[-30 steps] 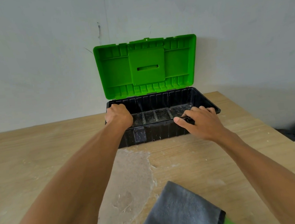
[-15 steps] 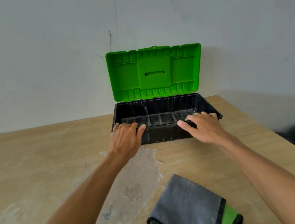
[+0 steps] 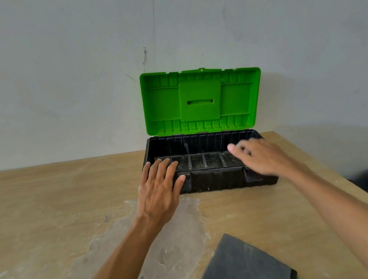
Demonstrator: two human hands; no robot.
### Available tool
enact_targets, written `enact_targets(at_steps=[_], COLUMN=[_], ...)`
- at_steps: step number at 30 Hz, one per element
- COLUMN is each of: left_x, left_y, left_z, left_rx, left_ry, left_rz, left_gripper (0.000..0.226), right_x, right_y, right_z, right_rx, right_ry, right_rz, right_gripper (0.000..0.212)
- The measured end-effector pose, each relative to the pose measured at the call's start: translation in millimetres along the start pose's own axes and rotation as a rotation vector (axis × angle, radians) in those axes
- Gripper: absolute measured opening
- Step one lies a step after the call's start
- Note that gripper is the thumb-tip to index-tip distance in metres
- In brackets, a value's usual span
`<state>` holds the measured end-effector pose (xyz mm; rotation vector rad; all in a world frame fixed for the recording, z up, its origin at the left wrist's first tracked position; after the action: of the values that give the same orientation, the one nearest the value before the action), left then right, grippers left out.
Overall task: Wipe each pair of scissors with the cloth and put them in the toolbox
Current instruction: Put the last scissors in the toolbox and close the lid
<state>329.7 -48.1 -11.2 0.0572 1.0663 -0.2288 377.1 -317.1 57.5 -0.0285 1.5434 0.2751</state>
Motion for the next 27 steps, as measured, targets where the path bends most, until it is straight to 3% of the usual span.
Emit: enact_targets(at_steps=[4,9,17,24,27], left_x=[2.7,2.5,4.5,-1.9,-6.3], left_y=[-2.0,-3.4,-3.6,-4.7,-4.0], left_z=[-0.3,-0.8,0.6,-1.0,-3.2], left_rx=[-0.017,-0.037,-0.037,0.005,0.023], left_ry=[-0.002,-0.018,-0.037,-0.062,-0.096], left_rz=[0.006,-0.016,-0.03,-0.056,-0.154], left_gripper=[0.053,0.05,0.051,0.046,0.044], right_x=[-58.9,-110.5,-121.6,-133.8,-126.4], right_y=[9.2,36.9,29.1,20.8,12.0], right_z=[55.0,108.2,151.4,92.5,44.8], right_rx=[0.004,-0.021,0.075,-0.126,-0.242], right_ry=[-0.112,-0.307,-0.171,-0.571,-0.589], right_rz=[0.012,-0.087,-0.101,-0.107,-0.098], right_gripper=[0.058,0.065,0.082,0.031,0.026])
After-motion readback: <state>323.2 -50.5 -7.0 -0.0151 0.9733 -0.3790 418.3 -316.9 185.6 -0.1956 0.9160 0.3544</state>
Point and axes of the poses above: each hand's wrist, its own z-axis towards the middle knuckle, its own x-axis out of the palm, y = z × x, the point moved 4 cm from there along z, towards the middle knuckle, and after that the axes turned 7 degrees about y, right-handed, at the moved point
